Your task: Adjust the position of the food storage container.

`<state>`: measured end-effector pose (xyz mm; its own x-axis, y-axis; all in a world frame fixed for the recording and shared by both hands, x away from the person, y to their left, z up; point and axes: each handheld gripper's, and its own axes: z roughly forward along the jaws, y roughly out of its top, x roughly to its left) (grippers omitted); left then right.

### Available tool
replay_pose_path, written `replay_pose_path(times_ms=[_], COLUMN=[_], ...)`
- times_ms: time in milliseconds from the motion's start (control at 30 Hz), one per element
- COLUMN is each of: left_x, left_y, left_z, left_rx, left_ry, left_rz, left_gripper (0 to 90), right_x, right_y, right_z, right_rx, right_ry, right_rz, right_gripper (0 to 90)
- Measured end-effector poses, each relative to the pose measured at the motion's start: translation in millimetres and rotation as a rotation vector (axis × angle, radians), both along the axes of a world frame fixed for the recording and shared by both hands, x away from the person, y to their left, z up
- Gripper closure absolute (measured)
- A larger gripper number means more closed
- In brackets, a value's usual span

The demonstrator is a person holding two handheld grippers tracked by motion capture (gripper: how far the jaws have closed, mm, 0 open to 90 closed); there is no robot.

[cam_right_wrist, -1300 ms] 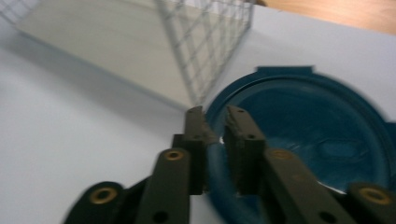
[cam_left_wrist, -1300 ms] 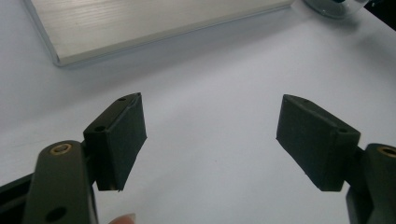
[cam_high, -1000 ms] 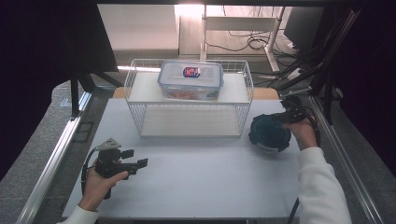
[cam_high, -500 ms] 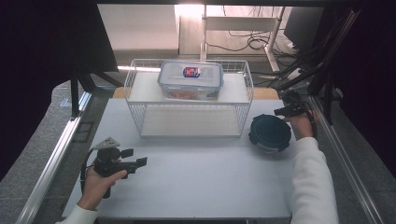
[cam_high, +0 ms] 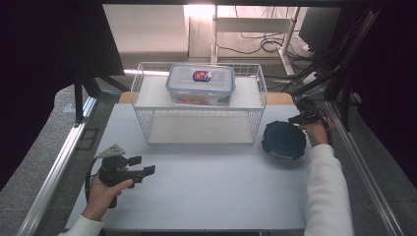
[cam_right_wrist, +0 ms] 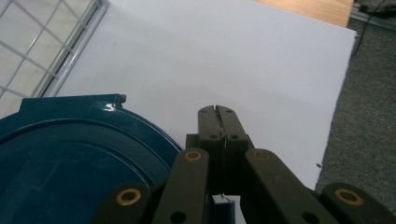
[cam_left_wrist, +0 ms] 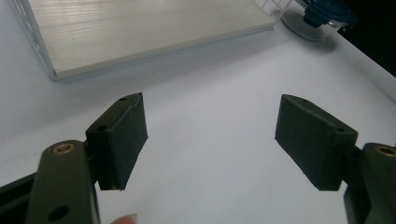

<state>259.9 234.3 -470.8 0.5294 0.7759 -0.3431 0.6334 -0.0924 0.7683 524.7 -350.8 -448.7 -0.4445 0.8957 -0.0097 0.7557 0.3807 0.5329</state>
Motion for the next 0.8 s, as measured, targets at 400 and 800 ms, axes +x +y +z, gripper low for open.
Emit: replay_pose_path(times_ms=[400,800], left_x=[0.9,1.4], left_y=[-1.0,1.4], left_z=[-1.9,-2.2], left_rx=[0.003,-0.008], left_ry=[0.005,0.010], left_rz=[-0.007,-0.005], left_gripper=[24.3,24.4], right_x=[-20.3,-56.6], right_y=[11.8,27.4], right_z=[-1.6,-3.6], right_rx=[0.033,0.033], right_ry=[0.023,0.005], right_rz=[0.089,0.141], right_gripper=[89.3,89.3])
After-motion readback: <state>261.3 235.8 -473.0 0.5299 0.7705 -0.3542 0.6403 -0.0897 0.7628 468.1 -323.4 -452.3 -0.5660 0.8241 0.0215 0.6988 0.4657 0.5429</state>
